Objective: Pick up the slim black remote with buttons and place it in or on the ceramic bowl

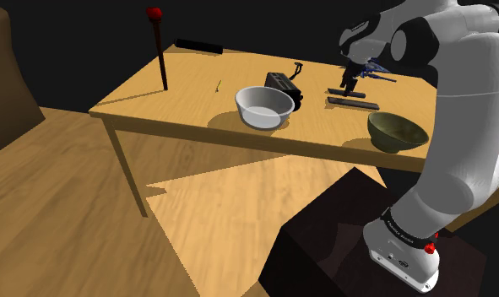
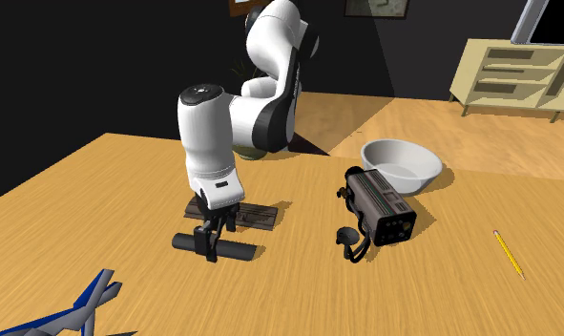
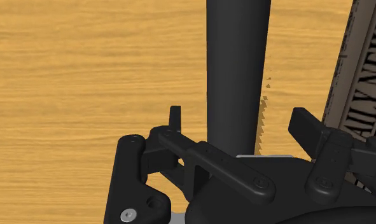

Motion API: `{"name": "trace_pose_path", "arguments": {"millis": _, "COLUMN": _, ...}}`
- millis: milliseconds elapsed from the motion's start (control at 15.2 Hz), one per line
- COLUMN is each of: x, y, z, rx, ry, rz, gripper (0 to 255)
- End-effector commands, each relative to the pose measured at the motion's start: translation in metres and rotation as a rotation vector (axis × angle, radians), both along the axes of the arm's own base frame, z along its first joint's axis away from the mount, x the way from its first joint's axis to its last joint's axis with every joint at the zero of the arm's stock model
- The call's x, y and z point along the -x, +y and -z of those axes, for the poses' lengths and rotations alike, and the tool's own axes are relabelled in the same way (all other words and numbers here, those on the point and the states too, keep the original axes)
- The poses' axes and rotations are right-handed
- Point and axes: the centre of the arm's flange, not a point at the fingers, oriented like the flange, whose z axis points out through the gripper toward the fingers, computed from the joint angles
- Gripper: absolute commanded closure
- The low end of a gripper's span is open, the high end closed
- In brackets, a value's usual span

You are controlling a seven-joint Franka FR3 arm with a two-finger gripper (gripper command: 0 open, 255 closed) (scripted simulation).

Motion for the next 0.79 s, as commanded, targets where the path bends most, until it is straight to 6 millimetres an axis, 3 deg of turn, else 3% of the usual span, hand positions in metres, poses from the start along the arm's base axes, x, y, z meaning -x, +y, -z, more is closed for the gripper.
{"name": "trace_pose_path", "arguments": {"millis": 0, "x": 0.0, "y": -0.0001, "z": 0.0005, "rx": 0.0, "ry": 0.0, "rz": 0.0, "gripper": 0}}
{"name": "trace_pose_path", "arguments": {"millis": 198, "x": 0.0, "y": -0.0001, "z": 0.0004, "rx": 0.0, "ry": 0.0, "rz": 0.0, "gripper": 0}}
{"name": "trace_pose_path", "arguments": {"millis": 264, "x": 0.0, "y": -0.0001, "z": 0.0004, "rx": 0.0, "ry": 0.0, "rz": 0.0, "gripper": 255}}
{"name": "trace_pose_path", "arguments": {"millis": 726, "x": 0.0001, "y": 0.0006, "z": -0.0002, "rx": 0.0, "ry": 0.0, "rz": 0.0, "gripper": 255}}
